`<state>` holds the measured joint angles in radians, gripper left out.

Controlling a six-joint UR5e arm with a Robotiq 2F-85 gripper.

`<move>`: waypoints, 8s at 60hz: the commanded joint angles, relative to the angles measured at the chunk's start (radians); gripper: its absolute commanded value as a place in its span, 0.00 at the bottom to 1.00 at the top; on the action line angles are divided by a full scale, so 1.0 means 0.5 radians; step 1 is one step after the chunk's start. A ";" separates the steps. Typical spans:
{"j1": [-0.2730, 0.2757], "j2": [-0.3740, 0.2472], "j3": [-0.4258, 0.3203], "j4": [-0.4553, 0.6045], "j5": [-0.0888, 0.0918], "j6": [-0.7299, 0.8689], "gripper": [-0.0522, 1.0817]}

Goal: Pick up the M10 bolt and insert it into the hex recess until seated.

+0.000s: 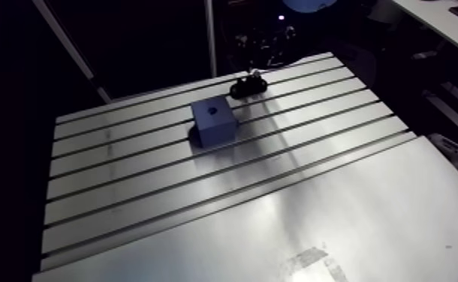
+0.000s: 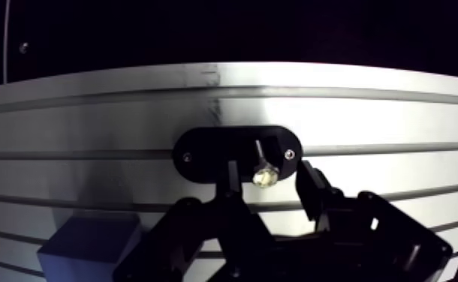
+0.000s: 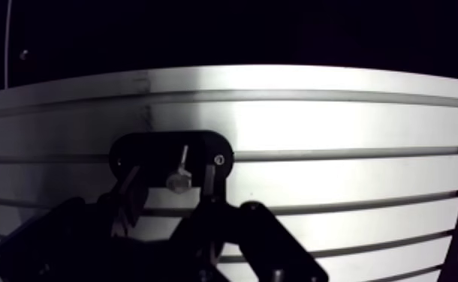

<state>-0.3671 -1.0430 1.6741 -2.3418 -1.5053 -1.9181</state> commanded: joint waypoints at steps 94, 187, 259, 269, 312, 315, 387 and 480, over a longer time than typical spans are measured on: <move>0.001 0.032 0.003 0.000 -0.016 0.000 0.54; 0.001 0.032 0.006 0.006 -0.013 0.000 0.63; 0.004 0.032 -0.002 0.006 -0.013 -0.006 0.67; 0.004 0.035 -0.003 0.006 -0.013 -0.006 0.67; -0.002 0.029 0.004 0.010 -0.013 -0.010 0.73; -0.002 0.027 0.001 0.009 -0.013 -0.013 0.73; 0.056 -0.282 -0.186 0.416 -0.001 -0.022 0.86; 0.512 -0.471 -0.295 1.299 -0.307 -1.009 0.99</move>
<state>-0.1418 -1.2903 1.5123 -1.6630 -1.6578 -2.4178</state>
